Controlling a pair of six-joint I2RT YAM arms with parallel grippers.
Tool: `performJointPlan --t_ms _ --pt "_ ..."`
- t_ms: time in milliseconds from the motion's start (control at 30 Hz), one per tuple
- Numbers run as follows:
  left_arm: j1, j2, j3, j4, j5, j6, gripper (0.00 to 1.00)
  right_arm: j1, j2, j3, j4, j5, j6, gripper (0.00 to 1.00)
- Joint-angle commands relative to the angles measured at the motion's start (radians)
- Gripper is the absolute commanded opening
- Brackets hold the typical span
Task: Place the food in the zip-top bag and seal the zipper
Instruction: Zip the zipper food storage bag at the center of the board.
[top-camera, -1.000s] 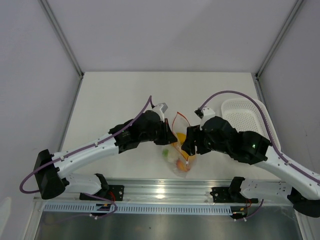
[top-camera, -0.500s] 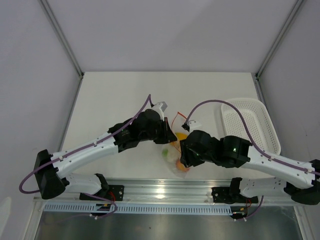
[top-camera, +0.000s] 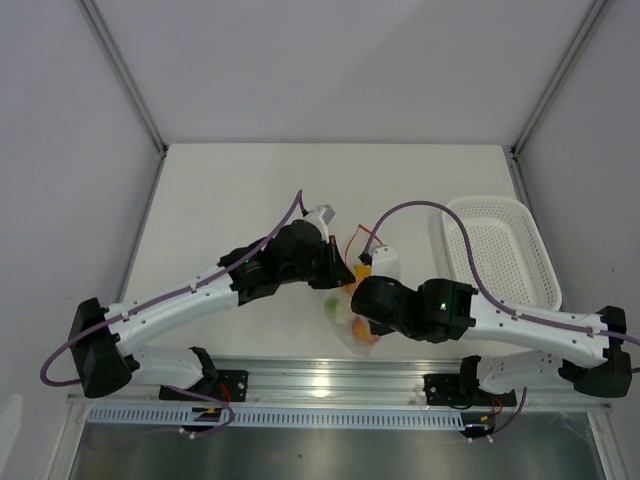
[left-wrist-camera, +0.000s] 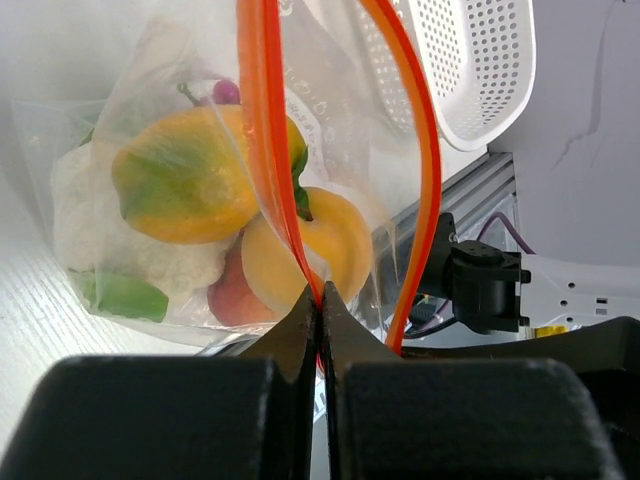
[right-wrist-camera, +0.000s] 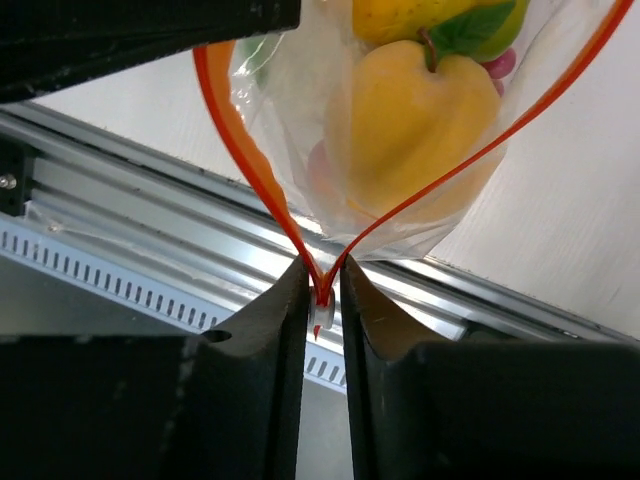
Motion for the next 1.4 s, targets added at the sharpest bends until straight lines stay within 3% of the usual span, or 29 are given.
performJointPlan --t_ms 0,133,300,433,500,600,633,733,800,967,1167,1367 --pt "0.001 -0.033 -0.022 0.031 0.001 -0.002 0.01 0.01 0.012 -0.009 0.001 0.117 0.033 0.15" --pt "0.003 -0.066 -0.07 0.058 -0.007 -0.003 0.0 0.008 0.032 -0.011 -0.02 0.174 0.039 0.0" --pt "0.006 -0.093 -0.097 0.093 0.001 0.006 0.01 0.014 0.041 0.017 -0.066 0.233 0.014 0.0" --pt "0.009 -0.118 -0.111 0.093 -0.013 0.016 0.01 0.017 0.006 0.066 -0.007 0.219 -0.142 0.0" --pt "0.013 -0.133 -0.113 0.087 -0.008 0.035 0.06 0.017 -0.008 0.089 0.053 0.176 -0.284 0.0" --pt "0.013 -0.168 -0.136 0.097 0.019 0.093 0.45 0.02 -0.038 0.081 0.102 0.102 -0.44 0.0" --pt "0.015 -0.184 -0.154 0.09 0.016 0.105 0.67 0.019 -0.055 0.077 0.108 0.083 -0.467 0.0" --pt "0.017 -0.269 -0.195 0.035 -0.041 0.165 0.99 0.017 -0.081 0.072 0.118 0.032 -0.541 0.0" --pt "0.02 -0.353 -0.212 0.021 -0.122 0.226 1.0 0.014 -0.112 0.077 0.125 0.004 -0.585 0.0" --pt "0.02 -0.527 -0.266 0.142 -0.137 0.38 0.99 -0.009 -0.154 0.095 0.127 -0.134 -0.641 0.0" --pt "0.018 -0.661 -0.384 0.523 0.069 0.618 0.99 -0.029 -0.149 0.129 0.116 -0.23 -0.671 0.0" --pt "0.018 -0.575 -0.39 0.697 0.379 0.901 1.0 -0.035 -0.144 0.129 0.116 -0.212 -0.668 0.0"
